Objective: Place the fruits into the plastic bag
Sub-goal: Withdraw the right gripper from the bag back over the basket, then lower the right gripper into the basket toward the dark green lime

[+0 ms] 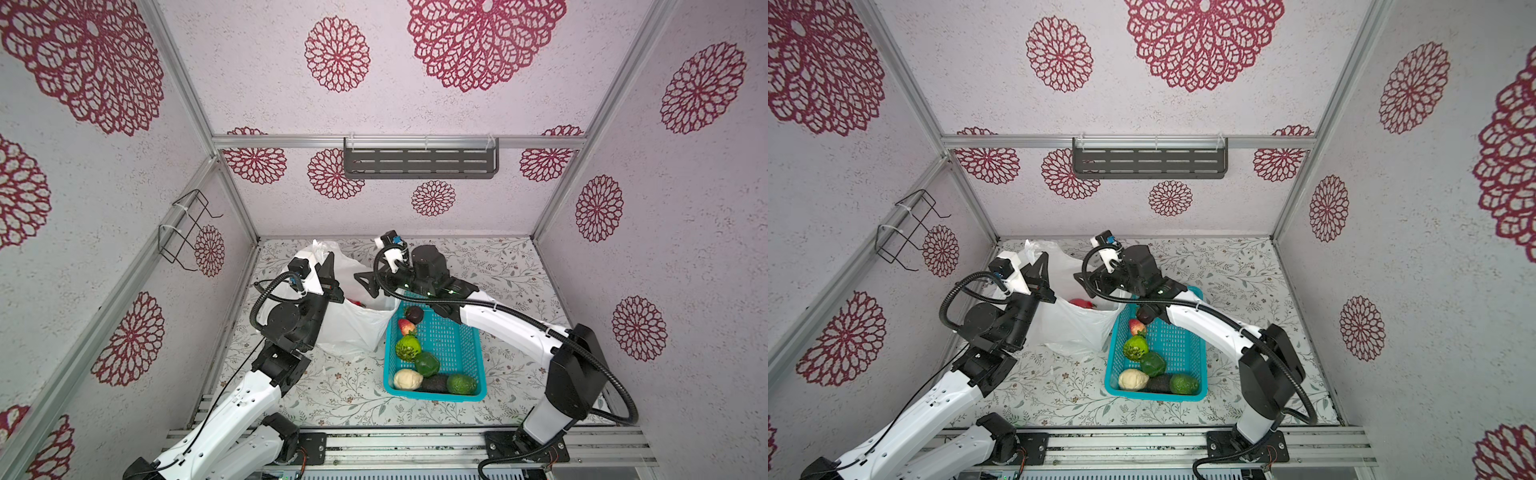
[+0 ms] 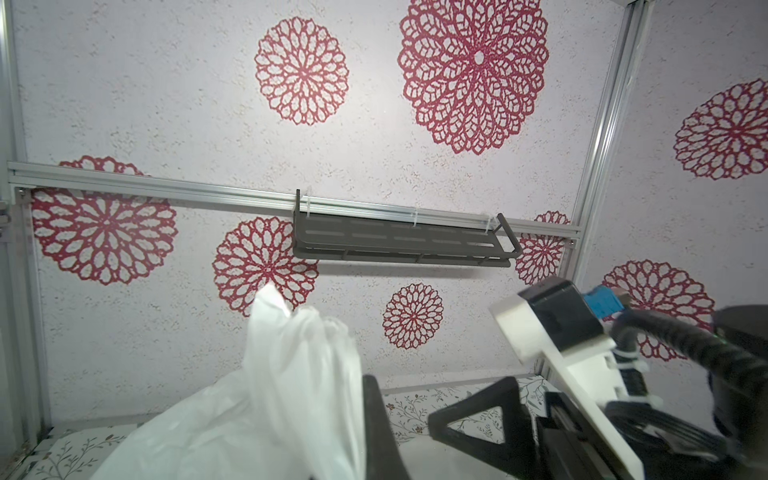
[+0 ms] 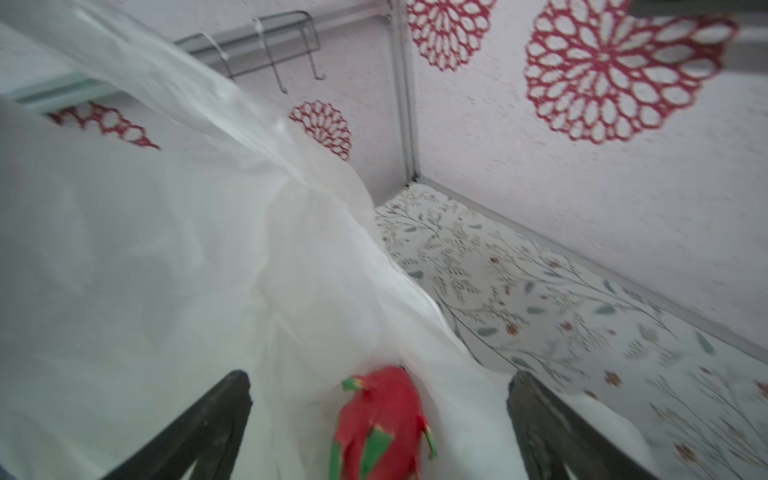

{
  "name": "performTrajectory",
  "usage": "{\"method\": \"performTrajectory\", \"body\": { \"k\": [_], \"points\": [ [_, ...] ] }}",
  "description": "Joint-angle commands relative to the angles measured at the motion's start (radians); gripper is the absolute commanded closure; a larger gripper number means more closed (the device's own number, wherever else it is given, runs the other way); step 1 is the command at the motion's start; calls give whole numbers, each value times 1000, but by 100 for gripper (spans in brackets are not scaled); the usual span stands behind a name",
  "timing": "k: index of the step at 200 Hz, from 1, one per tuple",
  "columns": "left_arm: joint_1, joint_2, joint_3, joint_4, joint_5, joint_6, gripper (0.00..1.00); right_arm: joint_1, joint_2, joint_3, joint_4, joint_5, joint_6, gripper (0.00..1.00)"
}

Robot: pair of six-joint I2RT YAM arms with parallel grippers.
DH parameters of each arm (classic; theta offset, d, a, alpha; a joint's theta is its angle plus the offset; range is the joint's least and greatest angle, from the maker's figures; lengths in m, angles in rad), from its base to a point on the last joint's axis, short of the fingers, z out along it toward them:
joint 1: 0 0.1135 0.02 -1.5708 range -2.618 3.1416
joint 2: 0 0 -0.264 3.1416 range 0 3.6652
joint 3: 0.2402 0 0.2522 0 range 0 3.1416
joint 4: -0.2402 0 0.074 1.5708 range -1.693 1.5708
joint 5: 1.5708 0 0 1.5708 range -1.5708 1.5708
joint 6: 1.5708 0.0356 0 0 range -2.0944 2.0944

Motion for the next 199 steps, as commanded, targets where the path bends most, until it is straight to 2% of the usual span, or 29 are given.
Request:
{"method": "performTrajectory", "body": {
  "k": [1,16,34,43,70,106,135,180,199],
  "points": [
    [-3,-2,2,2,-40,12,100,-52,-187,-74,44,194,34,1],
    [-2,8,30,-46,-76,7,100,-68,-284,-150,-35,262,24,1],
    [-2,26,120,-241,-160,-28,100,-69,-373,-233,-178,294,14,1],
    [0,38,143,-280,-182,-26,100,-68,-409,-272,-260,264,15,2],
    [1,53,130,-220,-168,-14,100,-42,-454,-371,-464,91,16,8],
    [0,106,158,-218,-213,-81,100,20,-369,-394,-641,15,-8,8],
    [-2,137,192,-269,-225,-107,100,39,-242,-356,-741,35,-66,10],
    [-2,121,191,-282,-233,-112,100,44,-128,-364,-750,69,-90,11],
    [-2,113,189,-283,-237,-104,100,44,-115,-380,-723,47,-78,20]
  ]
}}
